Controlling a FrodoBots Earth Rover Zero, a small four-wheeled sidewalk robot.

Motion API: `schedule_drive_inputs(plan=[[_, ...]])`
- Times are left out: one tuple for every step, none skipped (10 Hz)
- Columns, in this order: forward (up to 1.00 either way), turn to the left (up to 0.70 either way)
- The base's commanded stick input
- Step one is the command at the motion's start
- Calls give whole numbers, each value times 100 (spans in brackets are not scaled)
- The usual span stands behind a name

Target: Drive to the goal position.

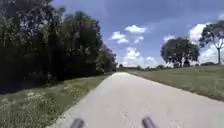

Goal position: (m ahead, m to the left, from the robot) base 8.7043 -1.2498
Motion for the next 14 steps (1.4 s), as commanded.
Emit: schedule_drive_inputs(plan=[[70,0],[70,0],[70,0],[70,0],[70,0],[70,0],[70,0],[70,0],[70,0],[70,0],[70,0],[70,0],[70,0],[70,0]])
